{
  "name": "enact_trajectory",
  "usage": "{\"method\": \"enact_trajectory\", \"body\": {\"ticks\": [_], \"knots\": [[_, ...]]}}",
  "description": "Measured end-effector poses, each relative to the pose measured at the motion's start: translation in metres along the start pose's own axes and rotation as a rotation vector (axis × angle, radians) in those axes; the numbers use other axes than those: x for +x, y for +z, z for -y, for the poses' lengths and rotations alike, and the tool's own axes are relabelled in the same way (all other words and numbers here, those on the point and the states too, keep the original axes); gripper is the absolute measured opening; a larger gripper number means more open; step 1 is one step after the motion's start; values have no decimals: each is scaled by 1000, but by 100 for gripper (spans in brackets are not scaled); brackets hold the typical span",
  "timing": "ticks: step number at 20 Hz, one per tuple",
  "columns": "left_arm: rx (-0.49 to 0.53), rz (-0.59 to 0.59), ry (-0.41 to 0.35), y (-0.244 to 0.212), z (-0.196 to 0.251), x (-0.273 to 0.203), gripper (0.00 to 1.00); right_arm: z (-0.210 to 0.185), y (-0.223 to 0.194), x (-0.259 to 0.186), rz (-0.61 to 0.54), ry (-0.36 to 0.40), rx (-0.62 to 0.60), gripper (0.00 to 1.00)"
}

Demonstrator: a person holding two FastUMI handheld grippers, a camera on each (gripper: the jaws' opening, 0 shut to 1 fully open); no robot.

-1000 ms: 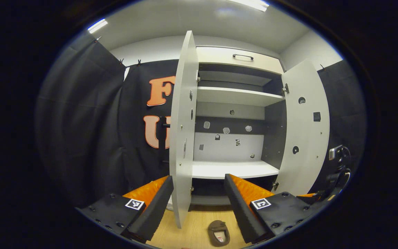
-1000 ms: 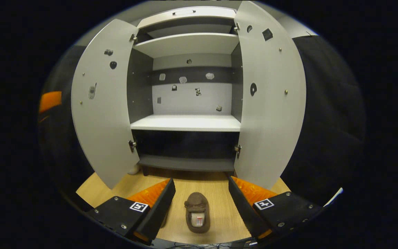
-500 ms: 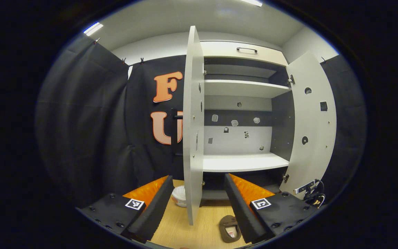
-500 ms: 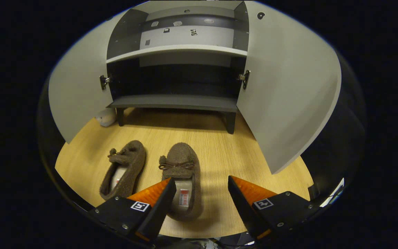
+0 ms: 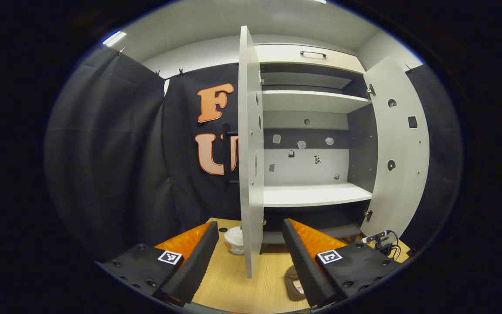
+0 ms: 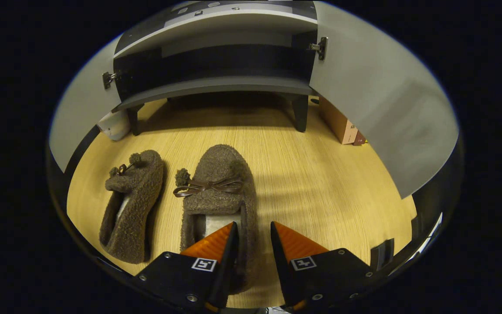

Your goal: Grab one shoe with the right hand and put it into the shoe cabinet, grab the other shoe with the left hand and put it into the shoe cabinet; then close the right door with the right hand and the left door with the left hand.

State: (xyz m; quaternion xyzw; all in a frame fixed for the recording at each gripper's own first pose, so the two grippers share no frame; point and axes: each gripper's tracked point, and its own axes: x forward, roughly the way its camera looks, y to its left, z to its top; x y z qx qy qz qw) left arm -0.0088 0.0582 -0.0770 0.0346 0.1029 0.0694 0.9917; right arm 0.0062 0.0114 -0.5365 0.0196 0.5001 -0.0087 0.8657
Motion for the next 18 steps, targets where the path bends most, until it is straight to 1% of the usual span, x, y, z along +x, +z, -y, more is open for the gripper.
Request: {"method": "enact_trajectory", "body": {"ticks": [1,2,3,5,8,12,15,18], "knots": [[2,-4,3,-2,0,0,97,-2,0,2,1,-4,15,36],[4,-7,6,-5,-1,-1,96,0,1,2,-2,-18,19,26],[5,-9,7,-5,-1,-1,96,1,3,1,-6,-22,28,11],[9,-9,8,-7,-1,-1,97,-3,13,-9,10,-17,75,4],[7,-3,9,-7,-1,-2,97,-4,39,-35,40,-17,92,2],[1,21,3,-3,0,-3,97,-5,89,-85,96,17,112,2],[-6,26,-12,-5,4,-1,97,-12,136,-129,155,36,135,2],[4,31,-25,-9,8,0,97,-25,197,-173,236,70,127,2]]}}
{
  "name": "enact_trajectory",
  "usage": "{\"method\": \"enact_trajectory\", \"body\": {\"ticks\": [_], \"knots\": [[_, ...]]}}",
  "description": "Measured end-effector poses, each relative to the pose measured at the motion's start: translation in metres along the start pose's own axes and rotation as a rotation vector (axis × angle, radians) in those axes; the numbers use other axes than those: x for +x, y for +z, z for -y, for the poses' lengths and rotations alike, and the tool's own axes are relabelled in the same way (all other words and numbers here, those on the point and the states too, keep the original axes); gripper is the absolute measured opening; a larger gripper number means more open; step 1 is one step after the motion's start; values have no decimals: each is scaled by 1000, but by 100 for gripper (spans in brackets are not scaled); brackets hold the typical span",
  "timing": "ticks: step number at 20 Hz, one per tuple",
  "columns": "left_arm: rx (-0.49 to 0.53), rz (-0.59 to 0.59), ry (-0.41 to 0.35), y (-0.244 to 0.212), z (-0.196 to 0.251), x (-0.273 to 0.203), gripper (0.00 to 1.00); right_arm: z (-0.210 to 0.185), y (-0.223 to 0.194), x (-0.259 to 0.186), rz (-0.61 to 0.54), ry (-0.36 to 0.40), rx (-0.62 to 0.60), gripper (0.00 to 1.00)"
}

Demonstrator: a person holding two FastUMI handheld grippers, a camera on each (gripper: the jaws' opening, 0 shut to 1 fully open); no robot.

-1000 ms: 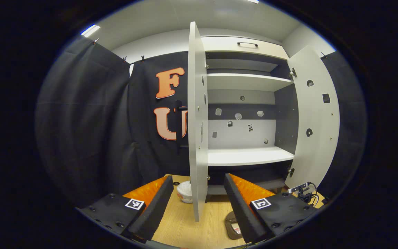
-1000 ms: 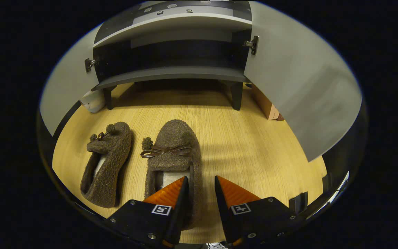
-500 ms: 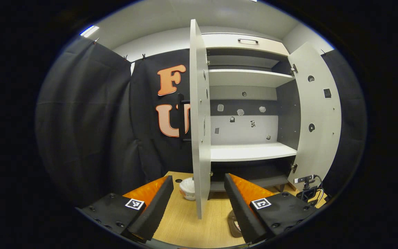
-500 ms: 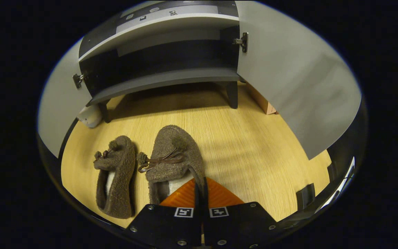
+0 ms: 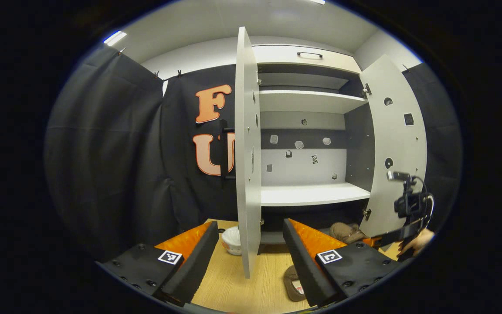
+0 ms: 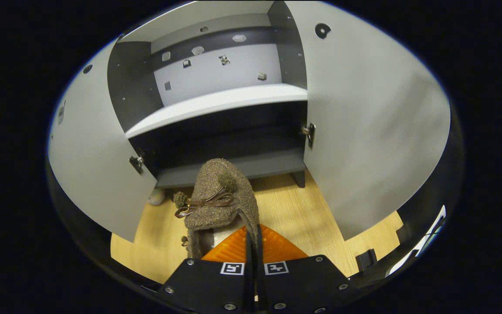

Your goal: Grab one shoe with the right hand and put it into the shoe cabinet, grab the other shoe with the left hand and put it into the shoe cabinet; then close the right door with the right hand and the left door with the left hand.

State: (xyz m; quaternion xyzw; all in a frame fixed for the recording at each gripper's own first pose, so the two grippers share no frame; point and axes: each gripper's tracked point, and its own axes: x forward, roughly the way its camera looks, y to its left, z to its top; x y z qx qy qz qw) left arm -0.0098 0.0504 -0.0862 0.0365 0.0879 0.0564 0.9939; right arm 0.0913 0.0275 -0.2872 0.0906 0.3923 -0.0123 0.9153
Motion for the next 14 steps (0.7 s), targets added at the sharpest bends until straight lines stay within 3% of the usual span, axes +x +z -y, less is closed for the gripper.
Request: {"method": "enact_trajectory", "body": {"ticks": [7,14], "knots": [[-6,-2,-56,-9,17,3,97,-33,136,-20,140,25,8,2],[-5,0,-66,-12,17,12,96,-27,252,38,206,-32,76,2]]}}
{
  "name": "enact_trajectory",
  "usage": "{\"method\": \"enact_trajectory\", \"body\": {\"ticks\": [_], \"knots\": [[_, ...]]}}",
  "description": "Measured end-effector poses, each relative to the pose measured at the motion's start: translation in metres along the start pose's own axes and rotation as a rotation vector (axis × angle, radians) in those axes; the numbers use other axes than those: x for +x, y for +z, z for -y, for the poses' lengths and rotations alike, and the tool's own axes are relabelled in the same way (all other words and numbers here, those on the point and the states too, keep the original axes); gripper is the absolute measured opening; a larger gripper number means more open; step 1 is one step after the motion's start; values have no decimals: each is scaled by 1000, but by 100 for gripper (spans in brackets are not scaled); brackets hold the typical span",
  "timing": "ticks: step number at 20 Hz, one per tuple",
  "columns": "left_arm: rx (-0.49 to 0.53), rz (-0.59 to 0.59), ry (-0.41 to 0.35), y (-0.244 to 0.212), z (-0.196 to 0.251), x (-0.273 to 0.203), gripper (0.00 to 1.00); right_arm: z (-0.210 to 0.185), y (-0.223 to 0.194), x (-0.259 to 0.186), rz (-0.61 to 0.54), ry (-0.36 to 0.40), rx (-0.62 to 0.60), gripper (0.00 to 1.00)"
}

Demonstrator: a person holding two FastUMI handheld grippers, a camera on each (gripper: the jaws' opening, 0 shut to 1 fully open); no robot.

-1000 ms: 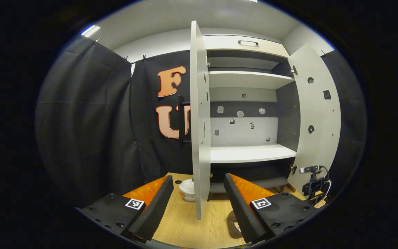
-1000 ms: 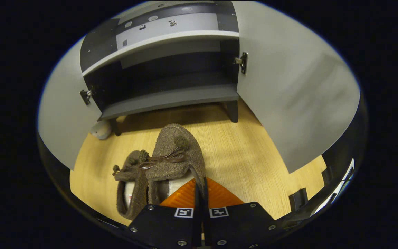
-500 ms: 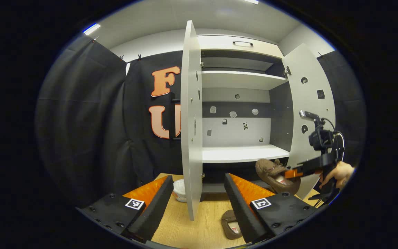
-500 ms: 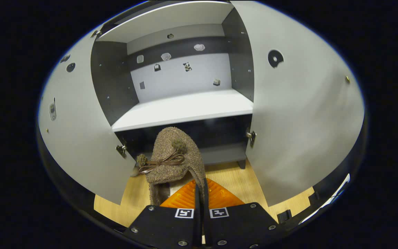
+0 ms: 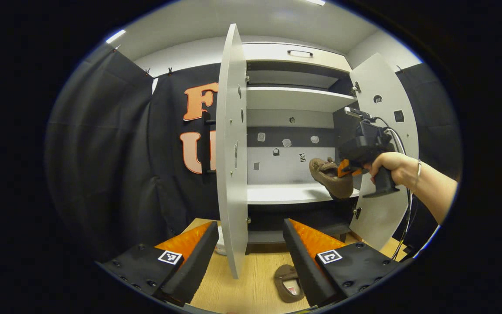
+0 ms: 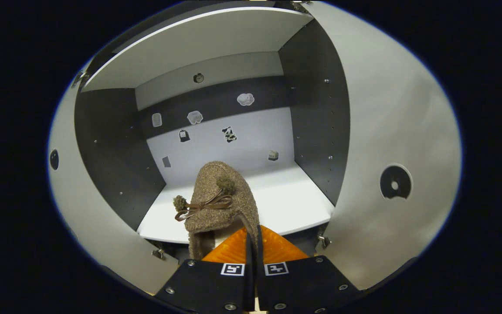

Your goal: Grab one shoe with the right hand and put it into the shoe cabinet, grab the other shoe with the left hand and put it into the shoe cabinet; then close the right door with the right hand and the left door with the left hand.

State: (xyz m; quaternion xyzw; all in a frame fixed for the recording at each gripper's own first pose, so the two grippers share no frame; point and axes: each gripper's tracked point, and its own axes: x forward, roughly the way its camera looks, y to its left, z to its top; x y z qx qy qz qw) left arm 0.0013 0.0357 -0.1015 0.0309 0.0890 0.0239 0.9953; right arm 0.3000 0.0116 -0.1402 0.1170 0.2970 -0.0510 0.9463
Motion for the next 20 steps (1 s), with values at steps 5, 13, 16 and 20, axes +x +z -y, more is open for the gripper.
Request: {"method": "enact_trajectory", "body": {"ticks": [5,13,16,20], "knots": [[-2,3,21,3,-11,8,97,-1,12,62,-51,-34,53,2],[-1,-43,65,-13,-20,19,97,-1,3,110,-84,-39,52,9],[-12,-44,69,-13,-19,19,97,-1,14,99,-42,-22,39,18],[-18,-38,64,-11,-15,20,97,-2,20,61,42,-2,-64,31]]}}
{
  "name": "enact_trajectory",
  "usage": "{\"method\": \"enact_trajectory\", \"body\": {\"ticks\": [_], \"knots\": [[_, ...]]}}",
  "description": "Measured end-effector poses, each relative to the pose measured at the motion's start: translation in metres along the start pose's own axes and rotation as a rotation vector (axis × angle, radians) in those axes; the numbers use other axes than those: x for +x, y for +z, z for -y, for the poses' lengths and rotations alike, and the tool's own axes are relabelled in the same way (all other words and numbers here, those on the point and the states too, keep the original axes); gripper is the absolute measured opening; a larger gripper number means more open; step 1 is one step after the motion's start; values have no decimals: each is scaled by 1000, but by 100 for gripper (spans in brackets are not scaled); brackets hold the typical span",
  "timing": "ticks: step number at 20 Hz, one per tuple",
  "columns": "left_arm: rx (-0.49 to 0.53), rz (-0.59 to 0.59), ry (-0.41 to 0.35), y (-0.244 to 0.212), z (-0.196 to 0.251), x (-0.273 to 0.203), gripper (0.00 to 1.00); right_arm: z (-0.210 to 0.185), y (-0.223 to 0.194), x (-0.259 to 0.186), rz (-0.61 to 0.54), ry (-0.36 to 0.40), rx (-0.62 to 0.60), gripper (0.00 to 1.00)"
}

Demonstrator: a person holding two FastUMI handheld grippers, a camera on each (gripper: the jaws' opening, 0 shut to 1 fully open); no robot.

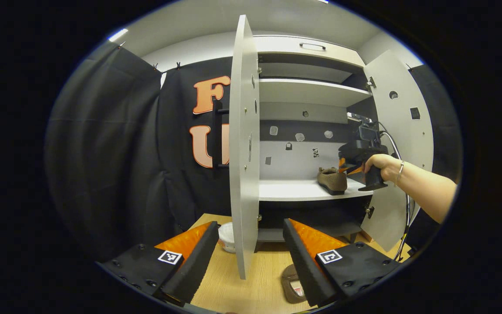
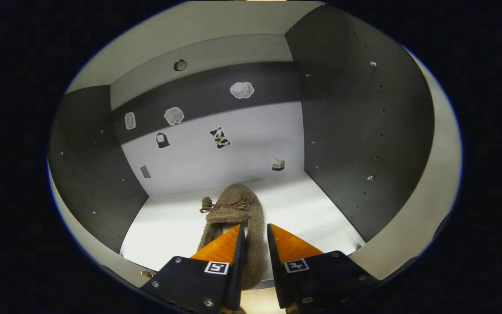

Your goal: Grab one shoe with the right hand and put it into the shoe cabinet, grab the other shoe with the left hand and put it into the shoe cabinet; then close the right door with the right hand and the left door with the left hand.

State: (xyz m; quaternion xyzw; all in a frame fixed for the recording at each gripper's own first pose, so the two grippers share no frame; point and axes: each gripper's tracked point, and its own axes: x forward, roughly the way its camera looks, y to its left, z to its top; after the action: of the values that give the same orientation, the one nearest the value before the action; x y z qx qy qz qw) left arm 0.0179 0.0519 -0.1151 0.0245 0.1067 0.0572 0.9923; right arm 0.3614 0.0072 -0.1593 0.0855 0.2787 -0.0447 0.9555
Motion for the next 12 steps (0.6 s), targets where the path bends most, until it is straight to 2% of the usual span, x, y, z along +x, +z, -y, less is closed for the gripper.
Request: {"method": "enact_trajectory", "body": {"ticks": [3,8,9,11,12], "knots": [[-14,-4,-14,-5,6,-2,97,-6,4,-41,81,39,-43,50],[-13,-32,-39,-31,14,5,97,0,-7,-118,200,67,-97,73],[-10,-41,-45,-39,15,7,97,2,-12,-131,213,71,-104,81],[-1,-69,-56,-60,20,12,97,5,-24,-161,233,84,-94,89],[5,-94,-58,-74,22,14,97,6,-28,-177,249,89,-87,90]]}}
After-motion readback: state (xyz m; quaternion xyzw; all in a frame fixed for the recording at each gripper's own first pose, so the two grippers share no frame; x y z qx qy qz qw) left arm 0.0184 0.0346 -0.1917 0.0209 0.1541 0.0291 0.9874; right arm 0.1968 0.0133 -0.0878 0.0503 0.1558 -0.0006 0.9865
